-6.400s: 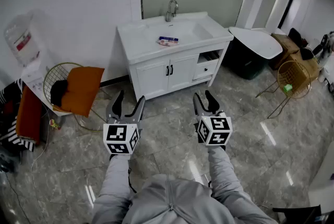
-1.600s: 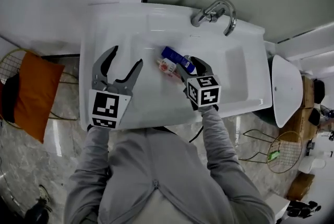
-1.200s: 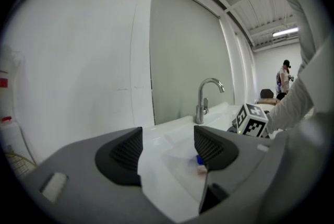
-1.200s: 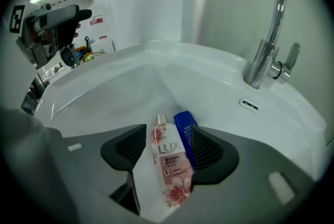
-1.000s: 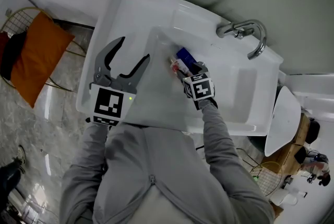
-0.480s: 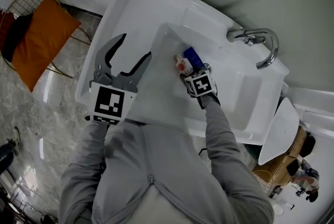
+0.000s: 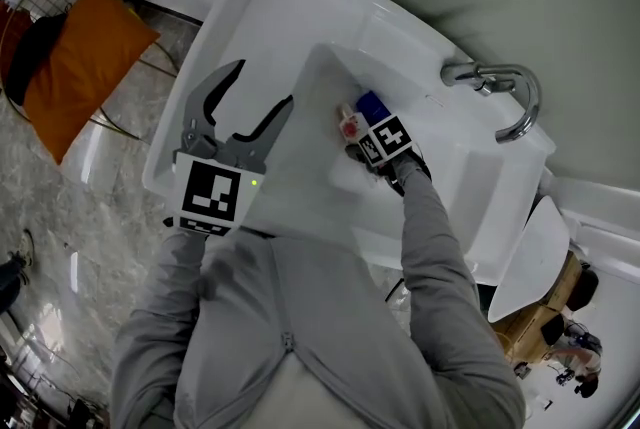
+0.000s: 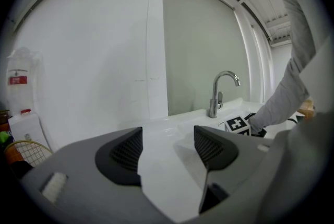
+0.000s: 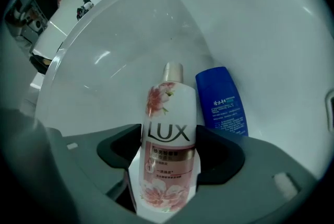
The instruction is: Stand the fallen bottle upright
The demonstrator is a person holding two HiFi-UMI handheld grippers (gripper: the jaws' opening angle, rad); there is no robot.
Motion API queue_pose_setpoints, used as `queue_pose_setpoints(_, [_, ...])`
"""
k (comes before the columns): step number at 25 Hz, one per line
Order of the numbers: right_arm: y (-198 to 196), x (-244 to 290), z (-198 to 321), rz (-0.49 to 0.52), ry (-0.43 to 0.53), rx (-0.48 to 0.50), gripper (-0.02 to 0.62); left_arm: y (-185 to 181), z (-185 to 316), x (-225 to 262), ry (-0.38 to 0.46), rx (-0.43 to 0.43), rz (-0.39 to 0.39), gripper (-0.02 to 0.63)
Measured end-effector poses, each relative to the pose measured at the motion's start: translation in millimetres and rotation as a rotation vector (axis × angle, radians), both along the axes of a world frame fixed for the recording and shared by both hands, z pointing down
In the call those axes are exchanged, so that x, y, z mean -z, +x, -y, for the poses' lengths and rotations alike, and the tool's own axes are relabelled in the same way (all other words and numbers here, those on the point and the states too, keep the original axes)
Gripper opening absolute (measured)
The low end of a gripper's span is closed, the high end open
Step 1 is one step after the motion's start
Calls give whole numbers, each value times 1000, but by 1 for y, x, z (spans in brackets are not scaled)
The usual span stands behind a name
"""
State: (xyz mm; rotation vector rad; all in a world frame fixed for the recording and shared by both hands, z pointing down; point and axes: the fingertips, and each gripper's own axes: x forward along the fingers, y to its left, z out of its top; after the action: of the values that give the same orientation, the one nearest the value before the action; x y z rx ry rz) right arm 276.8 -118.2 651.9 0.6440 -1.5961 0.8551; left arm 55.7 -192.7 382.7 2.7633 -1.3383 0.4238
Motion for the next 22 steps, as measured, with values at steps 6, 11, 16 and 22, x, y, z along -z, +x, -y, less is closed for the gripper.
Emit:
queue_pose_setpoints(6, [-6,-13,-3,-19,-79,29,330,-2,6,-3,-10,7,6,337])
queue_pose_setpoints(11, [-4,-15,-2,-68,-67,70,333,-4,11,-7,-20,13,6,337])
queue_pose_setpoints(16, [-5,-16,0,-119,-34,63,337,-2,14,-9,-27,5,-3,337])
queue_pose_setpoints(22, [-4,-17,1,-131,-27,56,336,1,14,-11,-31,-4,-4,337])
